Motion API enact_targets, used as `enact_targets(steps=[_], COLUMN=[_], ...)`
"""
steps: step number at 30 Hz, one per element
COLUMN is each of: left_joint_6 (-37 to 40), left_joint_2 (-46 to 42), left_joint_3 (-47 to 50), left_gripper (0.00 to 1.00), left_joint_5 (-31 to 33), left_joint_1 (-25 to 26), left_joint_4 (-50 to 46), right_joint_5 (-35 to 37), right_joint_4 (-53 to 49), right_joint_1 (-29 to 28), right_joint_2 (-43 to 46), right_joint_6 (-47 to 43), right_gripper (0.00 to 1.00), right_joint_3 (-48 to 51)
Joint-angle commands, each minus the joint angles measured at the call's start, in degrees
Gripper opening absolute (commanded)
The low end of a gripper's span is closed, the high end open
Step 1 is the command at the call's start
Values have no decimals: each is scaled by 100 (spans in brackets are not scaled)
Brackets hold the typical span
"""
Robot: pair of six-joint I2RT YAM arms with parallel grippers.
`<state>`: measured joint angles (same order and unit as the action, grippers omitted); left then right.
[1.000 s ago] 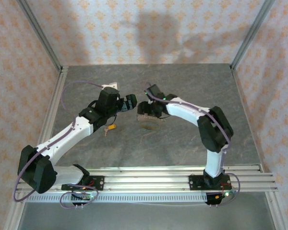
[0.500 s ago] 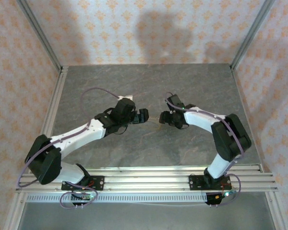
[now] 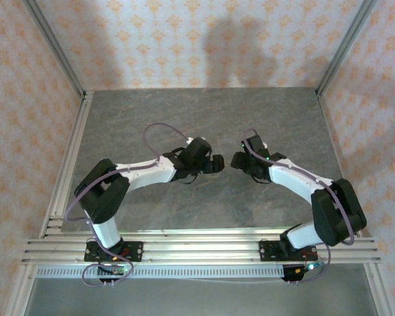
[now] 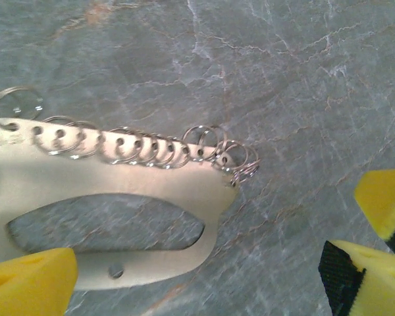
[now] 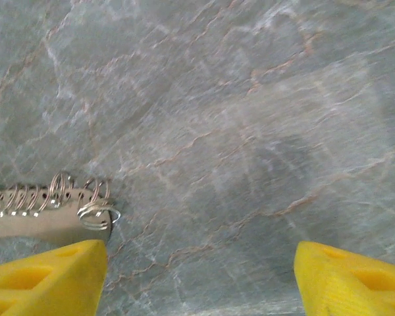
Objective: Put the keys on the keyring
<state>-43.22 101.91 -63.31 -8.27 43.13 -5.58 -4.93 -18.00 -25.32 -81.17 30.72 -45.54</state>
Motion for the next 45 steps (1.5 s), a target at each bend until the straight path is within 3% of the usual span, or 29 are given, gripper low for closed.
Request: enact_targets(steps=[1, 10, 17, 33, 39, 45], left_joint_6=[-177, -441, -791, -125, -327, -364], left_joint_2=[264, 725, 1005, 1288, 892, -23], left_joint_3=[-356, -623, -489, -1098, -1082, -691], left_gripper=[96, 96, 96, 96, 96, 96], left_joint_5=[-52, -82, -249, -516, -1213, -991], left_joint_1=[37, -48, -248, -956, -854, -651], left_joint_4=[220, 393, 744, 407, 720, 640], right_joint_5=[547, 958, -155, -1467, -1765, -1841], right_joint_4=[-183, -263, 214, 1231, 1546, 1530], right_joint_1=[40, 45, 43, 44, -50, -105], right_joint_2=[247, 655, 631, -618, -1059, -1593], right_joint_6=[202, 274, -226, -165, -330, -582], right_gripper=[77, 81, 79, 70, 68, 66], right_joint_3=[53, 14, 105, -30, -213, -665])
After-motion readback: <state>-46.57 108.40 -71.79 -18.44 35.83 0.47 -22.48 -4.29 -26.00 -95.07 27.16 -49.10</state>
